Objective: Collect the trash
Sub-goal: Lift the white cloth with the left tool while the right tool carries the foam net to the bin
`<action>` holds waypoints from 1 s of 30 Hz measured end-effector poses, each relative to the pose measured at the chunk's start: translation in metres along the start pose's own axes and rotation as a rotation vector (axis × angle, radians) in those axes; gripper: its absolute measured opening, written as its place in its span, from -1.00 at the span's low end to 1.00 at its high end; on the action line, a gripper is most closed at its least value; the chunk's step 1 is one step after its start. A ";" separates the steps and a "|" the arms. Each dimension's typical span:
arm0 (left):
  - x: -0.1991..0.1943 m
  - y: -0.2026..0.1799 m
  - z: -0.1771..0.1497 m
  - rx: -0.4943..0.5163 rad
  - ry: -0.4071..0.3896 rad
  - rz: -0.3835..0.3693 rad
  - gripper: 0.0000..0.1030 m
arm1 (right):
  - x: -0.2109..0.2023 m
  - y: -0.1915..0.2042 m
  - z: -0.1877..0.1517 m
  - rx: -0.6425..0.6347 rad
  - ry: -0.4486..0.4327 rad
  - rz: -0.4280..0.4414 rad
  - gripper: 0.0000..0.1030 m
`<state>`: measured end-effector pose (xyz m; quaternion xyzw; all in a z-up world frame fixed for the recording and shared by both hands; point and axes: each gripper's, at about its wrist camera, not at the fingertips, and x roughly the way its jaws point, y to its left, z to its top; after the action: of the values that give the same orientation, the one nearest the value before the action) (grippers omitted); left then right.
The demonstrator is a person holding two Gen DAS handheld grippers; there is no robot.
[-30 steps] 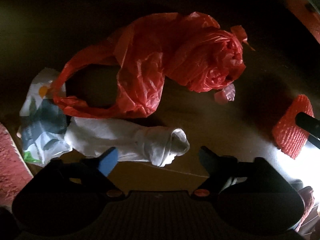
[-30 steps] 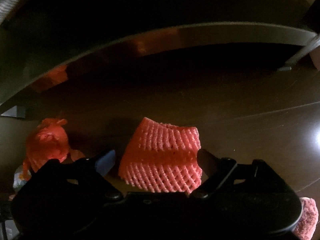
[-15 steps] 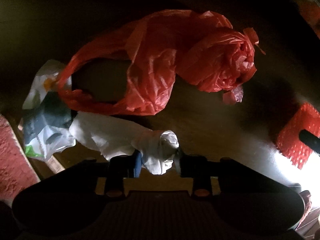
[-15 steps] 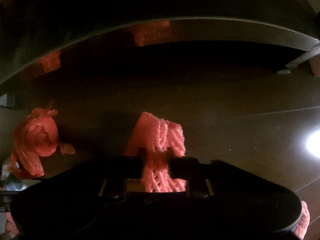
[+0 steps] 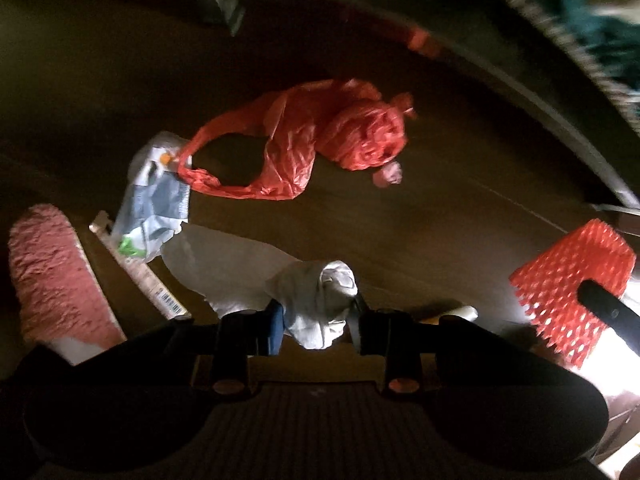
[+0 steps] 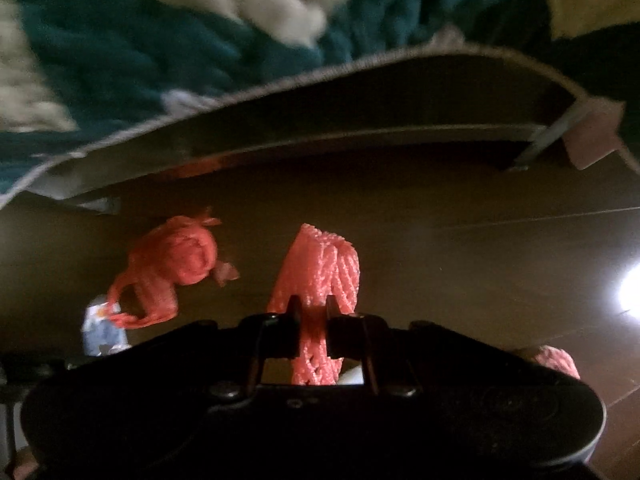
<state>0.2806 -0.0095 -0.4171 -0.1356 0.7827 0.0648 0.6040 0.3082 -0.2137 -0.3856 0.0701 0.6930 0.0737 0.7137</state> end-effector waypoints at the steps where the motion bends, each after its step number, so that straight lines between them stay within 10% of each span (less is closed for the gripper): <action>1: -0.010 -0.001 -0.004 -0.002 -0.012 -0.007 -0.39 | -0.014 0.003 -0.005 -0.010 -0.012 0.006 -0.82; 30: -0.395 -0.008 -0.115 0.241 -0.577 -0.211 -0.39 | -0.370 0.104 -0.055 -0.402 -0.484 0.189 -0.82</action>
<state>0.2682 0.0056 -0.0057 -0.1197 0.5631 -0.0553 0.8158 0.2422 -0.1870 -0.0042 0.0072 0.4652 0.2560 0.8473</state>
